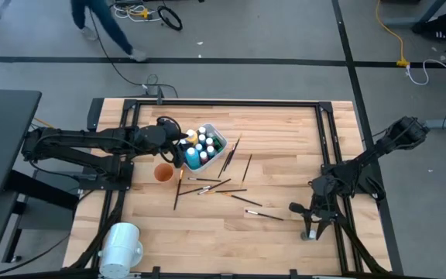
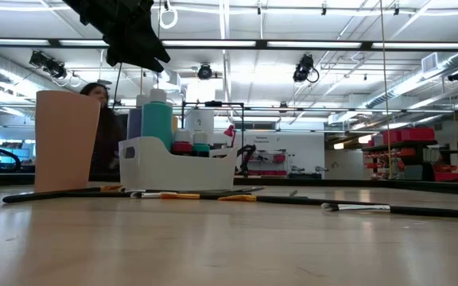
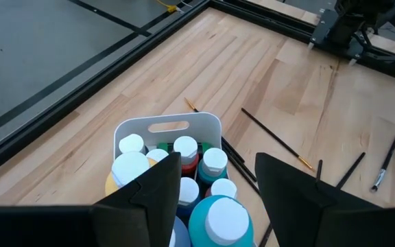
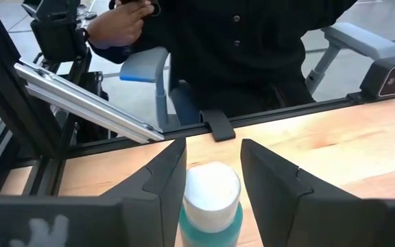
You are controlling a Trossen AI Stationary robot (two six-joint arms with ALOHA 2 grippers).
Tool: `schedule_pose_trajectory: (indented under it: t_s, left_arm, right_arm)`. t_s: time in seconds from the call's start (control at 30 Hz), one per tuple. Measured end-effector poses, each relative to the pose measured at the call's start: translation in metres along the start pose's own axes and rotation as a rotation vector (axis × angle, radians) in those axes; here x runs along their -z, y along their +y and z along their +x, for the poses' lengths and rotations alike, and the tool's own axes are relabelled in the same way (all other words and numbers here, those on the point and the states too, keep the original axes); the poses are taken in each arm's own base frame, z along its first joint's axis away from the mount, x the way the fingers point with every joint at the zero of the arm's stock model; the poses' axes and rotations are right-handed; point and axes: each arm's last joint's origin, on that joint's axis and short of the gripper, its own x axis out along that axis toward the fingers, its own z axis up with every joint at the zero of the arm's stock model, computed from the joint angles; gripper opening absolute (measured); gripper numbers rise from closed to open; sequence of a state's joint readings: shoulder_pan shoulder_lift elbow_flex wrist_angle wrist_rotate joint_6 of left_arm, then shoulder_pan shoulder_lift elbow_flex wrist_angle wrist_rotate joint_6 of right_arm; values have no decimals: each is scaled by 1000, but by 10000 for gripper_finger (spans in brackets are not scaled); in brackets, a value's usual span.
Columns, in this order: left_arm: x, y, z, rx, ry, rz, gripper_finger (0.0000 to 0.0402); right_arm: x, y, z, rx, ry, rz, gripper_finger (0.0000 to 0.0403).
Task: Pick & Place Paint Supplies
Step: Put the small light blue paint bottle into the white bin
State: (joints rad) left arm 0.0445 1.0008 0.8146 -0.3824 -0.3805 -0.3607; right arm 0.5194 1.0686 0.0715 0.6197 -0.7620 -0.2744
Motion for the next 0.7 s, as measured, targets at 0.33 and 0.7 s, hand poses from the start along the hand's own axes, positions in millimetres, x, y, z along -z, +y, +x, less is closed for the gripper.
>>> schedule_pose_trajectory:
  t_s: [0.33, 0.7]
  left_arm:
    - [0, 0, 0, 0, 0, 0, 196]
    - [0, 0, 0, 0, -1, -1, 196]
  right_arm:
    - [1, 0, 0, 3, 9, 11, 118]
    - [-2, -2, 0, 25, -20, 157, 135]
